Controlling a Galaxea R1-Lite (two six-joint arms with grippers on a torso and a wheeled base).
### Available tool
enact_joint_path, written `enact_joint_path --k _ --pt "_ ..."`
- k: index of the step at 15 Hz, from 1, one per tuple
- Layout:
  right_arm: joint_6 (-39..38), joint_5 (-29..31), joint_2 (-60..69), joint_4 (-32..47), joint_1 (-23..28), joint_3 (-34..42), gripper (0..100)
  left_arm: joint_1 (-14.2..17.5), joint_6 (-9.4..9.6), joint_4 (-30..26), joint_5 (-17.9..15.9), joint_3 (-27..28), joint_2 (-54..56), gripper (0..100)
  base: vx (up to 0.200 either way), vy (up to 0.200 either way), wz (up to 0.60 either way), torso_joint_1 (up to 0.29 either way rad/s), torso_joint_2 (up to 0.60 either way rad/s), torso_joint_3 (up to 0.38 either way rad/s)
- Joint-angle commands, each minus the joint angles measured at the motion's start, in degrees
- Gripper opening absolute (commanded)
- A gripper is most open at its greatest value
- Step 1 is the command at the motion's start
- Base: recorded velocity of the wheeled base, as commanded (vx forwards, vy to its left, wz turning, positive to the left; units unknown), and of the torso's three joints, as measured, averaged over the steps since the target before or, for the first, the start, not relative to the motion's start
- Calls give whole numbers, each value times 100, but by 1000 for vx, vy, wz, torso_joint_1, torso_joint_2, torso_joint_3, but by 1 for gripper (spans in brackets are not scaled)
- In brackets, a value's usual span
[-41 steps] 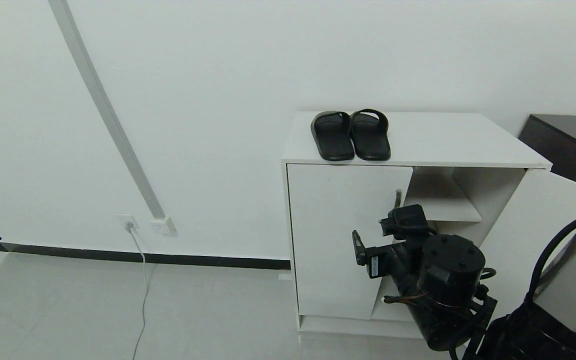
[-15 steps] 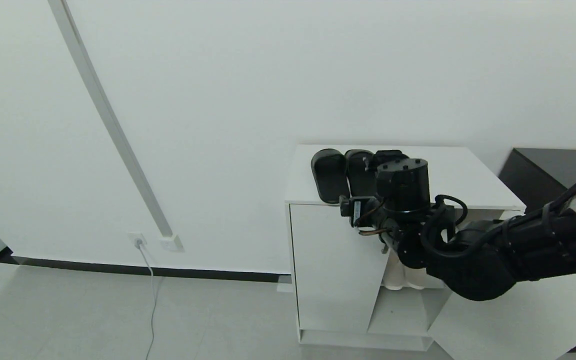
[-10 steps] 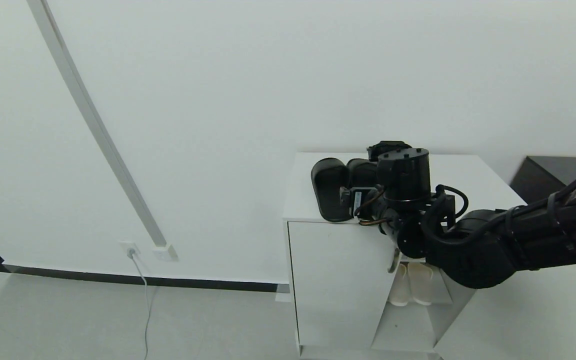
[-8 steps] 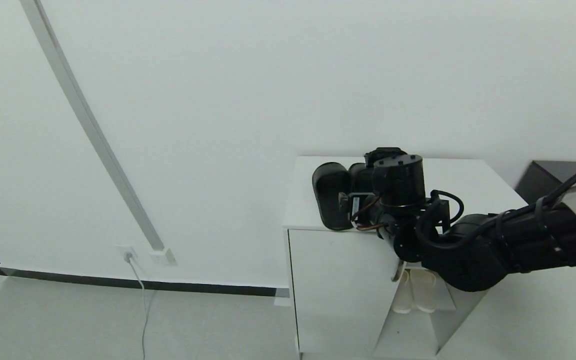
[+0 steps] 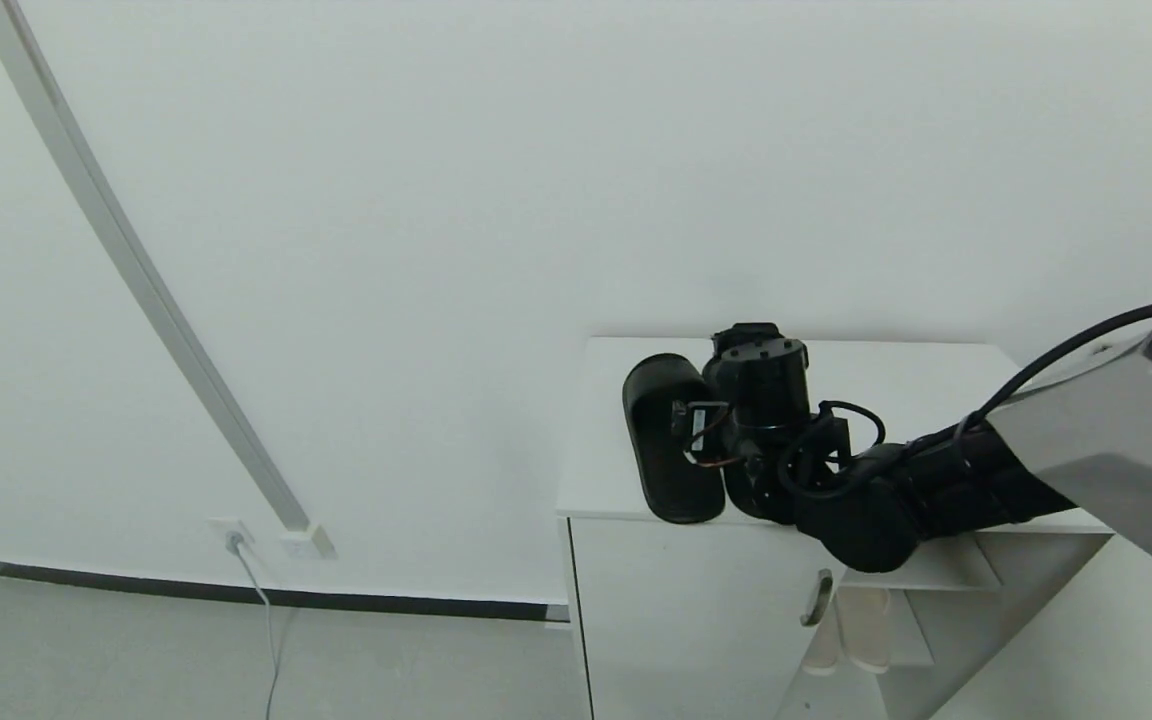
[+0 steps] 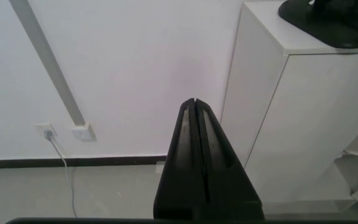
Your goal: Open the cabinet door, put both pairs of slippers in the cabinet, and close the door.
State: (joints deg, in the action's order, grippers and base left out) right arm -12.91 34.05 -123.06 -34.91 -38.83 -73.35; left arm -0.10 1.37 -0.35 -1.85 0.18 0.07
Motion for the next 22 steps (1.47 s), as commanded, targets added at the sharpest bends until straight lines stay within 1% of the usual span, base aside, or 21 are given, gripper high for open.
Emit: enact_joint_path --k 1,4,8,11,15,19,20,22 --pt "34 -21 -490 -77 139 -391 100 1 -5 0 1 -1 -7 0 0 0 0 0 0 0" --pt "245 -188 -675 -156 279 -760 100 1 -5 0 1 -1 -7 0 0 0 0 0 0 0" --pt "430 -197 -1141 -103 402 -1533 100 1 -13 0 1 -1 -7 0 0 0 0 0 0 0" --pt "693 -197 -1317 -147 446 -1718 100 1 -13 0 1 -1 -7 0 0 0 0 0 0 0" --pt "676 -241 -1343 -138 411 -1718 100 1 -13 0 1 -1 -7 0 0 0 0 0 0 0" --pt "702 -311 -1580 -112 437 -2122 100 1 -13 0 1 -1 -7 0 0 0 0 0 0 0" --pt "702 -311 -1572 -112 437 -2131 0 1 -13 0 1 -1 -7 0 0 0 0 0 0 0" --pt "702 -311 -1554 -112 437 -2131 0 1 -13 0 1 -1 -7 0 0 0 0 0 0 0"
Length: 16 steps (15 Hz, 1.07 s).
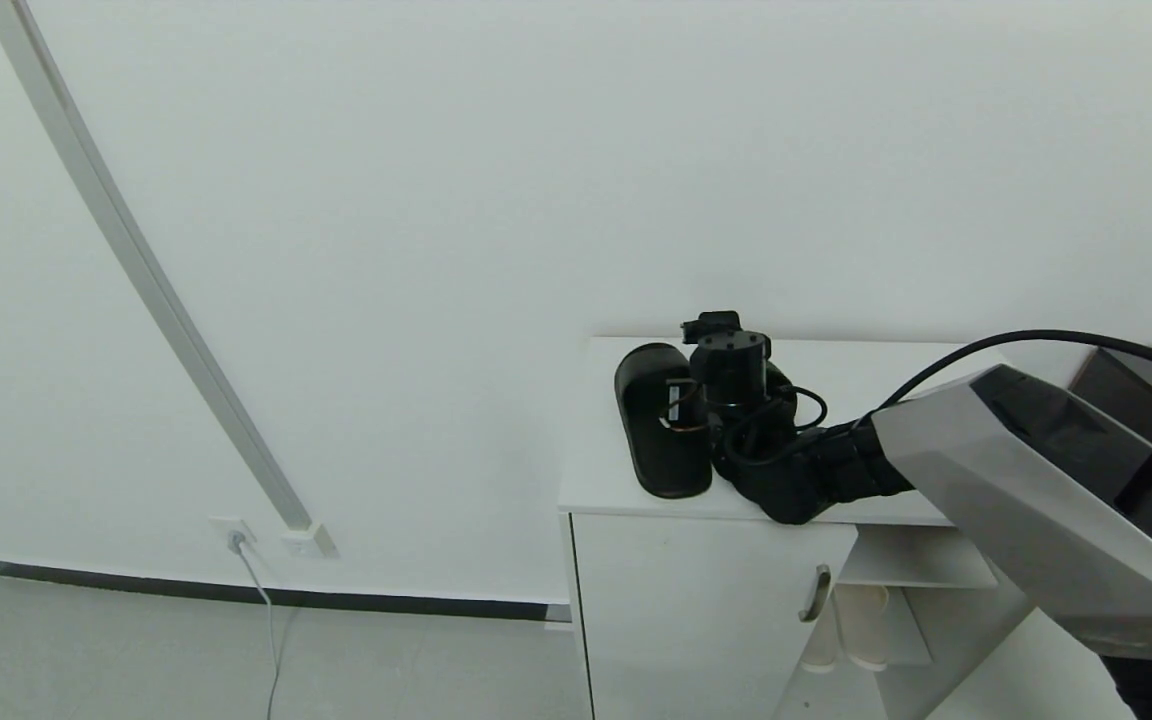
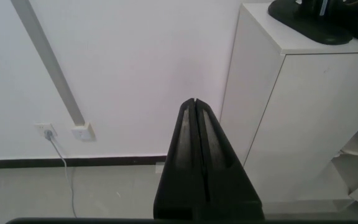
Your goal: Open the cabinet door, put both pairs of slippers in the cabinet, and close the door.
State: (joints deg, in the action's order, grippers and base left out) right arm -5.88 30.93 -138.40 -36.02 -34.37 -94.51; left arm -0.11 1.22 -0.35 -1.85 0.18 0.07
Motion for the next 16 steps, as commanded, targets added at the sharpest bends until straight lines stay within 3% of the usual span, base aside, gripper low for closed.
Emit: enact_joint_path --k 1,5,7,11,16 --pt "-1 1 -3 -10 0 -14 0 -7 1 0 1 -1 -7 0 0 0 0 0 0 0" --pt "-1 -17 331 -10 -9 135 0 2 1 0 1 -1 -7 0 0 0 0 0 0 0" --pt "-1 -236 885 -36 -26 654 0 2 -16 0 1 -1 -7 0 0 0 0 0 0 0" --pt "8 -904 2564 -318 -158 2534 0 2 -16 0 1 -1 -7 0 0 0 0 0 0 0" --pt "201 -1836 4532 -476 -703 4784 0 -7 -8 0 1 -1 -7 0 0 0 0 0 0 0"
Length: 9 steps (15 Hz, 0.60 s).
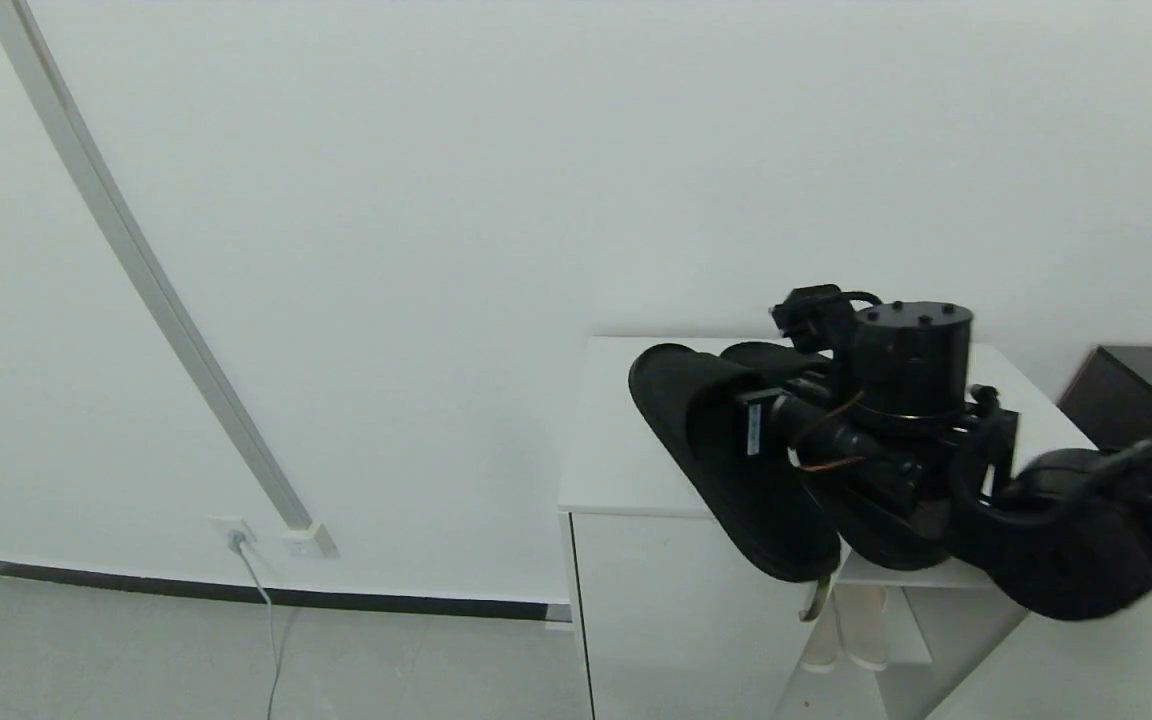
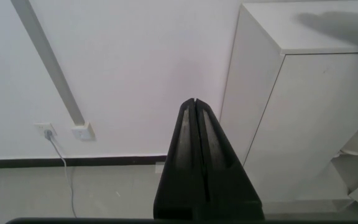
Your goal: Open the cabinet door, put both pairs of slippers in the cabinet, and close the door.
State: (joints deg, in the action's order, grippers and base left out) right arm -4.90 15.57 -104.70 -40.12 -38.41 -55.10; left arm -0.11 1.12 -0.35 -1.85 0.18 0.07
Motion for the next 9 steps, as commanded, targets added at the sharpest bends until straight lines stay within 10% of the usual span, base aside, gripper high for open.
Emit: enact_joint_path --k 1,9 --pt "279 -388 1347 -154 -360 1098 0 2 2 0 1 -1 -7 0 0 0 0 0 0 0" --pt "648 -818 1330 -1262 -641 1924 0 2 2 0 1 -1 -7 0 0 0 0 0 0 0"
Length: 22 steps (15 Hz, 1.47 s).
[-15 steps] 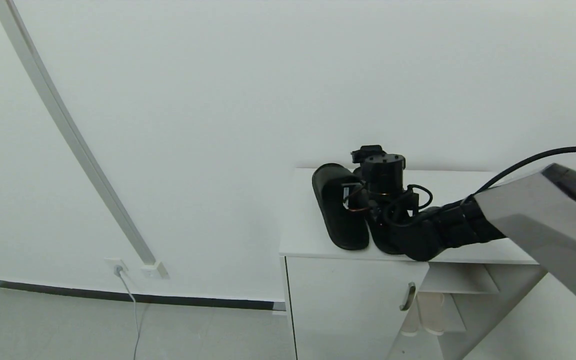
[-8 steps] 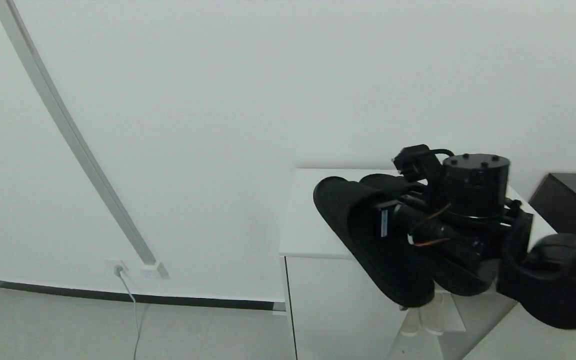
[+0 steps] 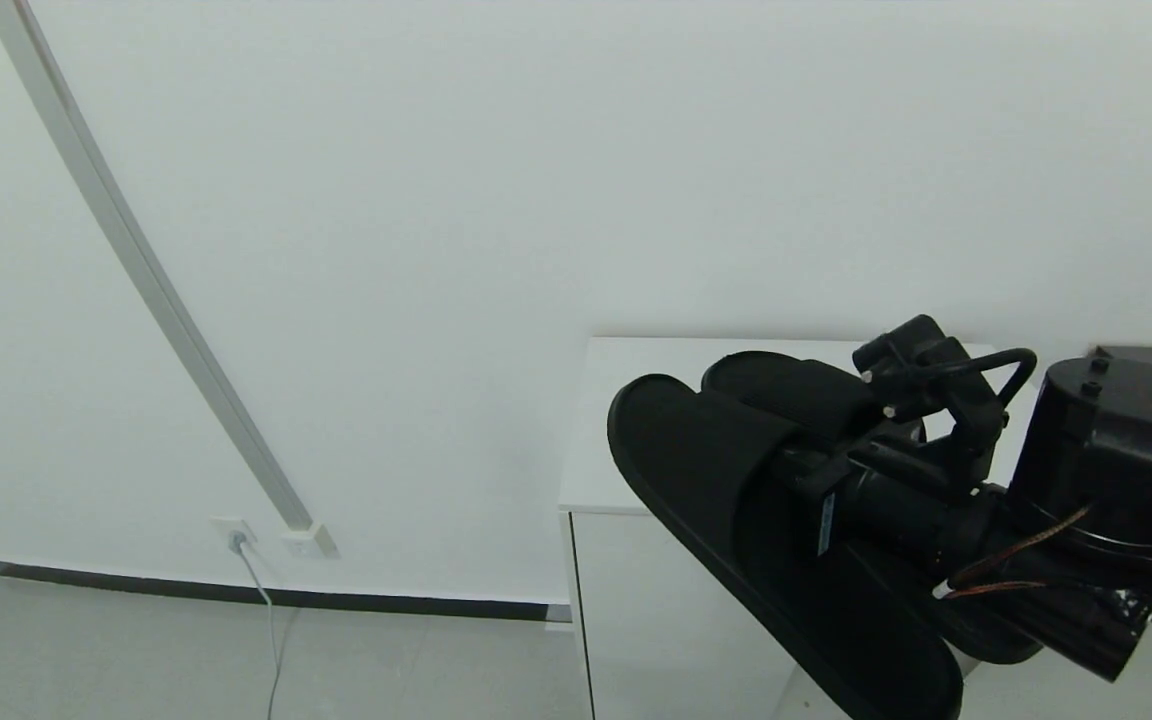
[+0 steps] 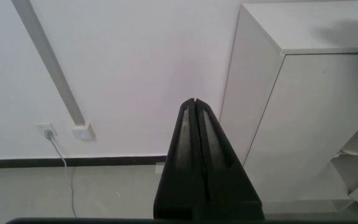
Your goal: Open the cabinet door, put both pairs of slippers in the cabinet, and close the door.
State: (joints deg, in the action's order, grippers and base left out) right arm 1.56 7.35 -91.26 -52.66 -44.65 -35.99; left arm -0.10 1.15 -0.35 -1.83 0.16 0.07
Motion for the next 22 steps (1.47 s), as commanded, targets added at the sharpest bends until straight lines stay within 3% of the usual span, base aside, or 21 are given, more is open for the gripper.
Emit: enact_joint_path --k 1,13,22 --pt "11 3 -24 -7 -17 22 0 1 0 0 -2 2 -7 0 0 0 0 0 0 0" --pt "29 12 -24 28 -87 127 0 1 -18 0 7 2 -7 0 -200 0 0 3 1 4" --pt "46 3 -41 28 -158 206 0 1 -27 0 25 2 -7 0 0 0 0 0 0 0"
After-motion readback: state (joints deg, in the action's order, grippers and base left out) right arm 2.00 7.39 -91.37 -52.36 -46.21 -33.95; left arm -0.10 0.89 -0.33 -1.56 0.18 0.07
